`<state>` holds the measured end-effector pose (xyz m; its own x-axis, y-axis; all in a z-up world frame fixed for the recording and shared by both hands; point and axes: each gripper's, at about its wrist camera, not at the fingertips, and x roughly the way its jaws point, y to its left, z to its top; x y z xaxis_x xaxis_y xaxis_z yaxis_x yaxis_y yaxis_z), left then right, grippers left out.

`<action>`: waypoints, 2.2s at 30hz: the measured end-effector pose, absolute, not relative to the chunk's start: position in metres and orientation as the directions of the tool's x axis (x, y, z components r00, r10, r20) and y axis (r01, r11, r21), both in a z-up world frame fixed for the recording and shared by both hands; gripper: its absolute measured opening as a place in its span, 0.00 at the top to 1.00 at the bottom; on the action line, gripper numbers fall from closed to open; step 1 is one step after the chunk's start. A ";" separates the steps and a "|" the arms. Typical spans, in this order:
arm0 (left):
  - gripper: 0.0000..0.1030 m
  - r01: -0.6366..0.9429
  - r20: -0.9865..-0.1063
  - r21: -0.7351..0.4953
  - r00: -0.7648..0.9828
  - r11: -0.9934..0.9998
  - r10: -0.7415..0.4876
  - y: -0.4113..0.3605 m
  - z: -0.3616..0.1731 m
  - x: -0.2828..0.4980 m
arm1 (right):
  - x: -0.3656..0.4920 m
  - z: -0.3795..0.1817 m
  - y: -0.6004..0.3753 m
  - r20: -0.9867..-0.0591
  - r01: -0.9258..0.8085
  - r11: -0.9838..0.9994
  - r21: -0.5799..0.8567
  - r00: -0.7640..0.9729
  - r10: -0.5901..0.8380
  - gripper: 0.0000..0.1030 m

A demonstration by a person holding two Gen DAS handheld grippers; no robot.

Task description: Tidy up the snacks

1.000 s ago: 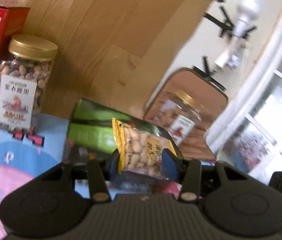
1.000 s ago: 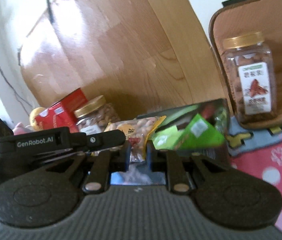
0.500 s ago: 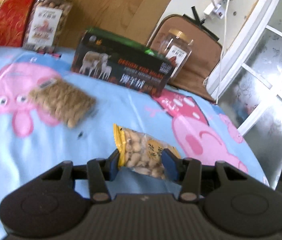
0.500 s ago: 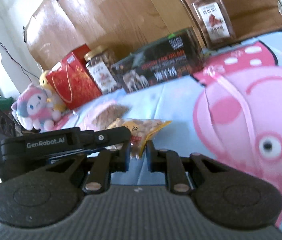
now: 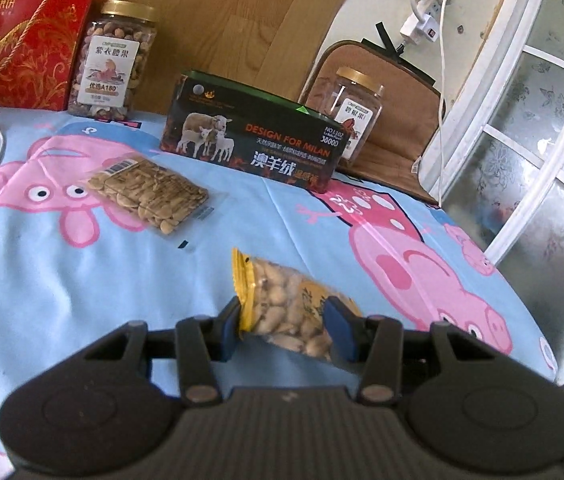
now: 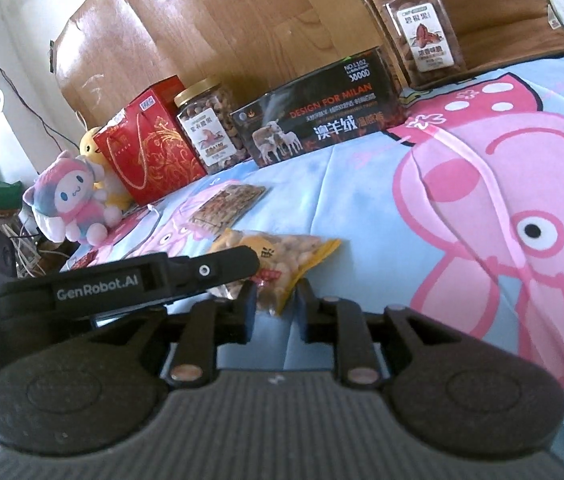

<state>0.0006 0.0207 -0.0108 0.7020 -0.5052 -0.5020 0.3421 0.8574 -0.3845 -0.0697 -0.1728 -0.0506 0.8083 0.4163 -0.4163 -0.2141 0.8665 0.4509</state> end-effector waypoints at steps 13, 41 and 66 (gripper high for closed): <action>0.57 0.345 -0.479 -0.395 0.713 0.851 -0.512 0.026 -0.015 -0.006 | -0.075 -0.053 -0.171 -0.391 -0.231 0.872 0.431 0.824 0.411 0.71; 0.54 0.349 -0.422 -0.523 0.687 0.778 -0.592 0.062 -0.023 -0.007 | -0.084 -0.052 -0.142 -0.385 -0.233 0.941 0.246 0.867 0.316 0.16; 0.52 0.401 -0.411 -0.558 0.627 0.726 -0.662 0.066 -0.027 -0.004 | -0.078 -0.055 -0.117 -0.388 -0.297 0.951 0.084 0.869 0.305 0.40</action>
